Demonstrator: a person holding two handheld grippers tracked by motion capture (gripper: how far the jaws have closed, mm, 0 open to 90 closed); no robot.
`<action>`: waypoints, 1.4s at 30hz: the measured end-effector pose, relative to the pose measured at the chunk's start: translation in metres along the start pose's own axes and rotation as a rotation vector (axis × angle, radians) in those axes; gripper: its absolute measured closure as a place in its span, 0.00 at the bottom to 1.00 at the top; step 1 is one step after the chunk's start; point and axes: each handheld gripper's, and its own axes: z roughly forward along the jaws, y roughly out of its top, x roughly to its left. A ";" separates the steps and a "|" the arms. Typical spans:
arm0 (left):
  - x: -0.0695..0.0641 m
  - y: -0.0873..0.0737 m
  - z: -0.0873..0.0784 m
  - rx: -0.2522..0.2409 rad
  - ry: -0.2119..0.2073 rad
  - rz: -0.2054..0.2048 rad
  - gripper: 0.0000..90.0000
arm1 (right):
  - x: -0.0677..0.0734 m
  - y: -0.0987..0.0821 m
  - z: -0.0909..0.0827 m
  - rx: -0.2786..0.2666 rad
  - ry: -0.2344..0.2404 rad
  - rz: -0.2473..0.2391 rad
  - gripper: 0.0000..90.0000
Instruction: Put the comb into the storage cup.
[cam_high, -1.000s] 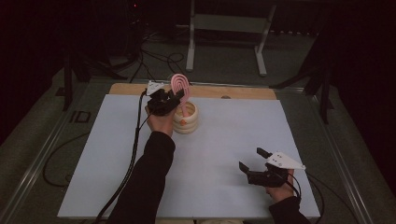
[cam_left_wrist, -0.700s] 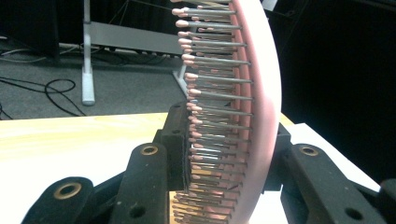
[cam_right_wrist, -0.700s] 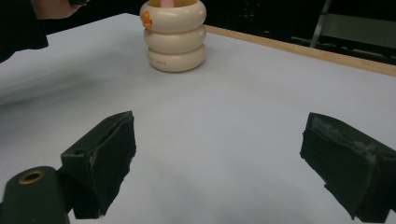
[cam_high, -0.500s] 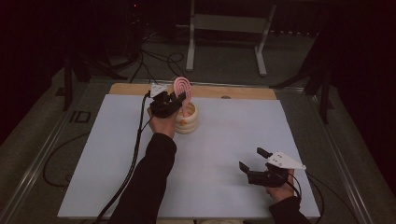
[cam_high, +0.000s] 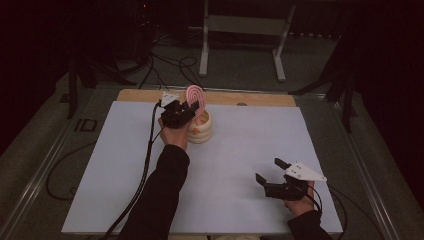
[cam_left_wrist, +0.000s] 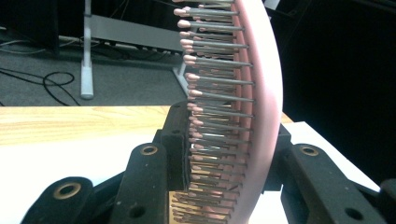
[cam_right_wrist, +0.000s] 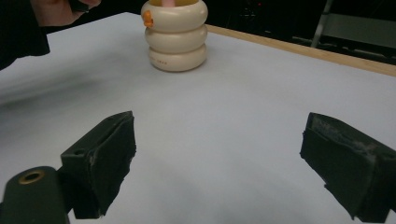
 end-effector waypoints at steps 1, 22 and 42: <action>0.000 -0.001 0.000 -0.001 0.000 -0.002 0.72 | 0.000 0.000 0.000 -0.001 0.000 -0.001 0.11; 0.003 -0.001 0.001 0.000 -0.019 -0.016 0.71 | 0.000 0.000 0.000 0.001 0.001 0.001 0.11; 0.018 -0.001 -0.007 0.005 0.012 -0.015 0.66 | 0.000 0.000 0.000 0.003 0.002 0.004 0.11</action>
